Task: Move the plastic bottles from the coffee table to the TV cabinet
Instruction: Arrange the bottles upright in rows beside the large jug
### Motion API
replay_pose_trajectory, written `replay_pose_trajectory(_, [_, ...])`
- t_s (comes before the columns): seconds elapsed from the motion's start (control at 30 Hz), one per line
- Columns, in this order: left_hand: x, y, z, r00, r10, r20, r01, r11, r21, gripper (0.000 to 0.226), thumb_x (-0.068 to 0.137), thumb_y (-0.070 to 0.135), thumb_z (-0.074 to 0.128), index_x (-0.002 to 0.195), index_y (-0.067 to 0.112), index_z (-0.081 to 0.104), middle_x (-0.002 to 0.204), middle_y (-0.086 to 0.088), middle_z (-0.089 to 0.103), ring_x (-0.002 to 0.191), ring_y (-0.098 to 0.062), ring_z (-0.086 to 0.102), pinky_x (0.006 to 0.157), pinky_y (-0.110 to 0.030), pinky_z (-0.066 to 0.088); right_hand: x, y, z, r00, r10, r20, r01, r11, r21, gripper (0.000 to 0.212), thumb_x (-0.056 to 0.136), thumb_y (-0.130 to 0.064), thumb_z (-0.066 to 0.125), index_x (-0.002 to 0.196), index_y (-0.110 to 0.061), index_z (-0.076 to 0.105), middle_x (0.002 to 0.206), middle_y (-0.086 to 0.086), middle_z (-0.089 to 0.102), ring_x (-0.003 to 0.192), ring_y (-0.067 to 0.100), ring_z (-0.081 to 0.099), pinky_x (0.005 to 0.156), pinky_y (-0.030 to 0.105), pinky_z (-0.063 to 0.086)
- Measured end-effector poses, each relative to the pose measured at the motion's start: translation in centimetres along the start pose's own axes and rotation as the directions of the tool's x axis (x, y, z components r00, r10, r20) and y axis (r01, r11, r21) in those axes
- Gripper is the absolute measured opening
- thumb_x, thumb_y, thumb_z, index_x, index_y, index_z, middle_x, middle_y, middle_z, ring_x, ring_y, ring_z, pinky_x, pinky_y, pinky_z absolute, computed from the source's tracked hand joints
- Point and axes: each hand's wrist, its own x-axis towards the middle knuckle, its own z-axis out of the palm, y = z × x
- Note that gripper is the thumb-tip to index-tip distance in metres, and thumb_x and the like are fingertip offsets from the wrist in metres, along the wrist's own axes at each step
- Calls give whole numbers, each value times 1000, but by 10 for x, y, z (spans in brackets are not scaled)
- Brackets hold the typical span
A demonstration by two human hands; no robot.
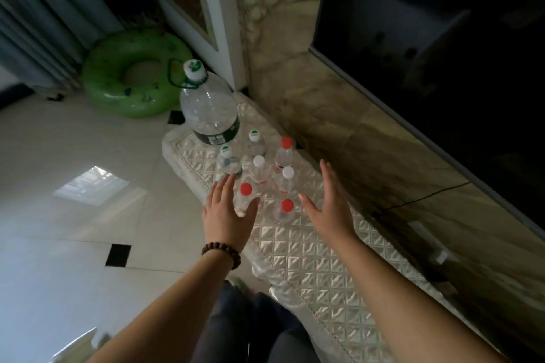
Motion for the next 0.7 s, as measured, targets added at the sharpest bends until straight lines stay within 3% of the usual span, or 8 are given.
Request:
replay_pose_trajectory(0.23, [55, -31, -37, 997, -83, 1, 83, 994, -76, 72, 84, 50, 62, 145, 25, 35, 151, 3, 37, 141, -18, 28, 114, -47, 29, 52, -55, 27, 997, -22, 77, 28, 997, -74, 76, 90, -36, 61, 151, -32, 16, 160, -1, 15, 146, 17, 17, 113, 31, 25])
replay_pose_trajectory(0.4, [103, -63, -41, 994, -99, 38, 102, 992, -78, 72, 84, 50, 63, 145, 26, 34, 150, 3, 37, 141, -18, 28, 114, -45, 28, 109, -76, 57, 989, 40, 146, -16, 987, -158, 67, 91, -34, 60, 149, -29, 27, 160, 0, 16, 146, 19, 21, 115, 36, 28])
replay_pose_trajectory(0.53, [140, -80, -19, 991, -95, 95, 98, 995, -31, 75, 82, 51, 64, 146, 26, 33, 151, 3, 36, 142, -19, 26, 115, -46, 27, 159, -84, 81, 980, 28, 197, 26, 963, -270, 59, 93, -32, 58, 146, -27, 34, 157, 0, 23, 143, 20, 25, 113, 35, 29])
replay_pose_trajectory(0.7, [176, -93, 31, 975, -152, 162, 152, 988, 11, 78, 80, 55, 64, 146, 30, 30, 153, 5, 33, 142, -17, 25, 115, -46, 26, 219, -71, 111, 945, 45, 324, 87, 920, -383, 55, 93, -29, 58, 144, -28, 37, 150, -1, 40, 134, 24, 42, 107, 41, 40])
